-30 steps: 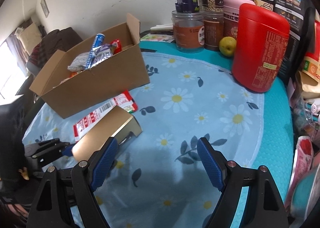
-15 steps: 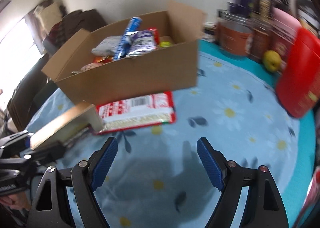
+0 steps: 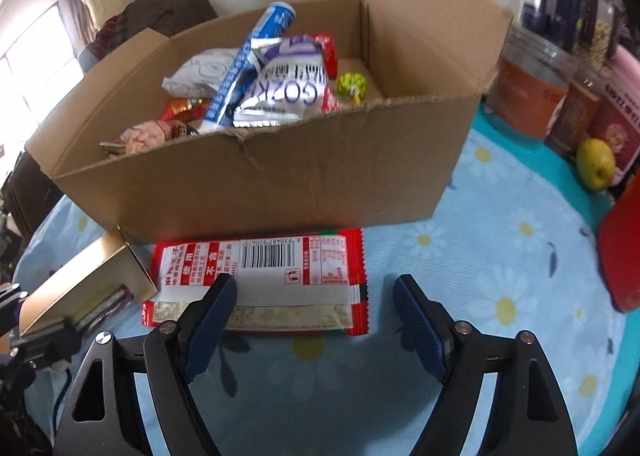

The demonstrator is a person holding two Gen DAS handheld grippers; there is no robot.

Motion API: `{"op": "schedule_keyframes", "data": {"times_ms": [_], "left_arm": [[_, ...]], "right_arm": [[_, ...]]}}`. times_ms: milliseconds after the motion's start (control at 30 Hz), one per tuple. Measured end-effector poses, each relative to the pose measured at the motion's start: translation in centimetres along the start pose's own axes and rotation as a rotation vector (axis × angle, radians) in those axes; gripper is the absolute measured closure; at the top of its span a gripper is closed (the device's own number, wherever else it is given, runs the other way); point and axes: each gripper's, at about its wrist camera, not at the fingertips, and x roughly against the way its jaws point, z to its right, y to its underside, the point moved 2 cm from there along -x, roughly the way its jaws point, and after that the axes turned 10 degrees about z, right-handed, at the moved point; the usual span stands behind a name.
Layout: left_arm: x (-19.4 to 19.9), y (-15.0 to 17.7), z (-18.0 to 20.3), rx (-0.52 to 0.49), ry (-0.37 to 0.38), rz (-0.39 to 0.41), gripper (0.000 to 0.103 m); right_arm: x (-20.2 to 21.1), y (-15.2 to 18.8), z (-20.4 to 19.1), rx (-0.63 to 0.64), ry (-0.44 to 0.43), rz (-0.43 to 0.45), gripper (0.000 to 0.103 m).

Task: Organize snacks
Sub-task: 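Lift the gold box with the left gripper while the right approaches the red-white packet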

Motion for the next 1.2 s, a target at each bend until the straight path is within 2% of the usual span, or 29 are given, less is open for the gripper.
{"op": "schedule_keyframes", "data": {"times_ms": [67,100,233,400,500,533,833,900,1000,1033,1067,1100,1133,1200], "left_arm": [[0.0,0.0,0.1,-0.001,-0.001,0.000,0.060],[0.1,0.0,0.2,-0.001,-0.001,0.001,0.060],[0.1,0.0,0.2,-0.005,-0.007,0.002,0.060],[0.7,0.5,0.3,0.000,-0.009,0.002,0.060],[1.4,0.9,0.0,0.005,-0.017,0.010,0.060],[1.8,1.0,0.0,0.007,-0.021,0.013,0.060],[4.2,2.2,-1.3,0.046,-0.065,0.032,0.060],[4.7,2.5,-1.8,0.056,-0.083,0.034,0.060],[5.5,2.9,-2.8,0.075,-0.117,0.037,0.060],[5.8,3.0,-3.1,0.080,-0.131,0.040,0.060],[6.0,3.1,-3.4,0.086,-0.144,0.043,0.060],[6.3,3.2,-3.7,0.092,-0.153,0.045,0.060],[6.4,3.3,-4.0,0.098,-0.163,0.047,0.060],[6.8,3.3,-4.5,0.114,-0.183,0.053,0.060]], "right_arm": [[0.3,0.0,-0.1,0.004,-0.026,0.009,0.043],[0.4,0.1,-0.2,0.004,-0.031,0.008,0.047],[1.1,0.2,0.1,-0.030,-0.017,0.002,0.076],[2.2,1.4,-0.4,-0.059,-0.046,-0.015,0.084],[2.6,2.1,-0.6,-0.093,-0.034,-0.012,0.094],[2.6,2.4,-0.7,-0.102,-0.024,-0.019,0.102],[5.0,5.3,-3.8,-0.132,-0.025,-0.015,0.101],[5.6,6.0,-4.6,-0.141,-0.044,-0.022,0.100],[6.2,6.4,-6.1,-0.069,-0.052,-0.034,0.090],[6.2,6.4,-6.5,-0.042,-0.047,-0.036,0.067],[6.3,6.3,-6.9,-0.005,-0.046,-0.030,0.029],[6.3,6.1,-7.2,0.018,-0.054,-0.017,0.017],[6.6,6.0,-7.6,0.046,-0.069,0.004,0.013],[6.3,5.5,-8.7,0.129,-0.098,0.005,0.013]]}}
